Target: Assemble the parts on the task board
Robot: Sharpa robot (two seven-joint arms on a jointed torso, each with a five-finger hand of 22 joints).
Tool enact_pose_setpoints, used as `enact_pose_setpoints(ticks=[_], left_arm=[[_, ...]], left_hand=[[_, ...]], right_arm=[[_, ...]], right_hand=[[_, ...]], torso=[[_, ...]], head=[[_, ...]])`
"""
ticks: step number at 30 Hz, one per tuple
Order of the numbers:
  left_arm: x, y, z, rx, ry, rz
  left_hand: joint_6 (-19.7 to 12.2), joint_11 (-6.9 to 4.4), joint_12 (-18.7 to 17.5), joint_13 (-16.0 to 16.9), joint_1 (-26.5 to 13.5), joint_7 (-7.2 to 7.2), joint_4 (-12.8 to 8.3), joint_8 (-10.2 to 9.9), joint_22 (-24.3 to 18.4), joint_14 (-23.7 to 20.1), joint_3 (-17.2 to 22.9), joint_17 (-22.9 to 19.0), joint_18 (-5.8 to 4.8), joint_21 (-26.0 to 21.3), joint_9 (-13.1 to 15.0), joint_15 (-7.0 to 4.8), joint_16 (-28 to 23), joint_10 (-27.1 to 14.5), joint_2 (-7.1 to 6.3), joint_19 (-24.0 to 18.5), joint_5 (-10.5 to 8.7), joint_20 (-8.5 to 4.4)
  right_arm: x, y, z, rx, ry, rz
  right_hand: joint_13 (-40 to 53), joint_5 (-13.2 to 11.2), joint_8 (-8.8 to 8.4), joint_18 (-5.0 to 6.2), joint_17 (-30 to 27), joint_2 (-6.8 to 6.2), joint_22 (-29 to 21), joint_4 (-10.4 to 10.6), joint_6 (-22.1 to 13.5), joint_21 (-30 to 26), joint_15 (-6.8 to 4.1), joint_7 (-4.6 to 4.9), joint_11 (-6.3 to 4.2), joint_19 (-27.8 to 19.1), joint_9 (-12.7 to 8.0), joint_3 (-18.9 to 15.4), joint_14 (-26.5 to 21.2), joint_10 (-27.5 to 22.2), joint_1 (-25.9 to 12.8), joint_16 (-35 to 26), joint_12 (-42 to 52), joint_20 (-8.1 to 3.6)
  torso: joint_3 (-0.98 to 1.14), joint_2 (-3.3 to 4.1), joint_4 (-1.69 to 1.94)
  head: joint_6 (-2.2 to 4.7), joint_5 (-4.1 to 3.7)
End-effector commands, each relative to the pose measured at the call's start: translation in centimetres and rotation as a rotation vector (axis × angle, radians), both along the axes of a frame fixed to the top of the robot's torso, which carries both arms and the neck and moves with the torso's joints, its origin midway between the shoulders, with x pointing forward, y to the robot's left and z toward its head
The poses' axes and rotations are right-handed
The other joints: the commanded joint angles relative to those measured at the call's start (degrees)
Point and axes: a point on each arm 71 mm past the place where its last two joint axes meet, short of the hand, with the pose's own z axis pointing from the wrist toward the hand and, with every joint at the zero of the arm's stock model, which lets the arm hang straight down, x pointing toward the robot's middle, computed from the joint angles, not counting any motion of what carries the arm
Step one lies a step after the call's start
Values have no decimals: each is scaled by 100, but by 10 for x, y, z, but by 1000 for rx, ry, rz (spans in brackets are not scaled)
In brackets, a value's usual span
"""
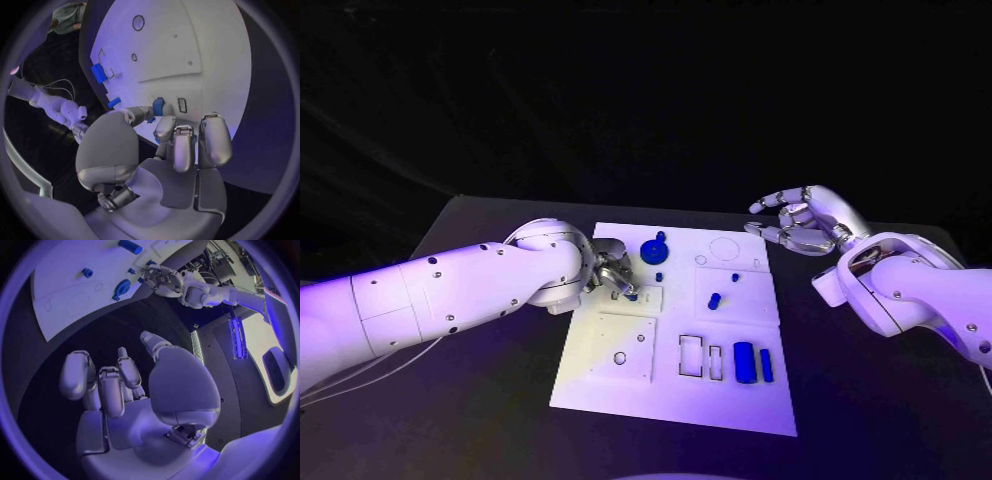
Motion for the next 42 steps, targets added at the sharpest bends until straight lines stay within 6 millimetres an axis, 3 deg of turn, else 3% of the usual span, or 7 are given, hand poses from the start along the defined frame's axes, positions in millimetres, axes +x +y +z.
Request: enact_pose_setpoints(ticks=[1, 32, 42], left_arm=[[-3, -3, -4, 5, 33, -19], [-1, -1, -4, 8, 33, -9], [-3, 0, -2, -17, 32, 4]], left_hand=[[175, -30, 39, 19, -71, -142, -79, -28, 12, 556, 45, 1309, -95, -9, -6, -52, 13, 26, 10, 7, -28, -56], [341, -54, 124, 167, -328, -169, 512, -68, 52, 563, -907, 1337, -104, -7, 18, -75, 23, 100, 7, 37, -81, -81], [348, -49, 119, 163, -387, -163, 570, -81, 48, 560, -1066, 1327, -103, -12, 19, -73, 20, 96, 27, 38, -81, -81]], right_arm=[[0, 1, 0, -1, -1, 11], [-1, 0, 0, 2, -3, 8], [0, 0, -1, 2, -2, 7]], right_hand=[[-8, 29, 24, 75, 320, 28, -14, 36, 27, -44, -42, 5, -36, -19, 9, -21, 324, 7, 34, -37, -14, -38], [-27, -50, 26, 76, 315, 22, -23, 122, 13, -66, -46, 2, -38, -19, 16, -85, 324, 2, -37, -44, -23, -44], [-27, -56, 27, 77, 320, 26, -25, 152, 10, -71, -46, 2, -39, -19, 18, -103, 325, 4, -61, -43, -21, -45]], torso=[[2, -1, 3], [-3, -6, 0], [-9, -6, 4]], head=[[-6, -3], [-12, -15], [4, -25]])
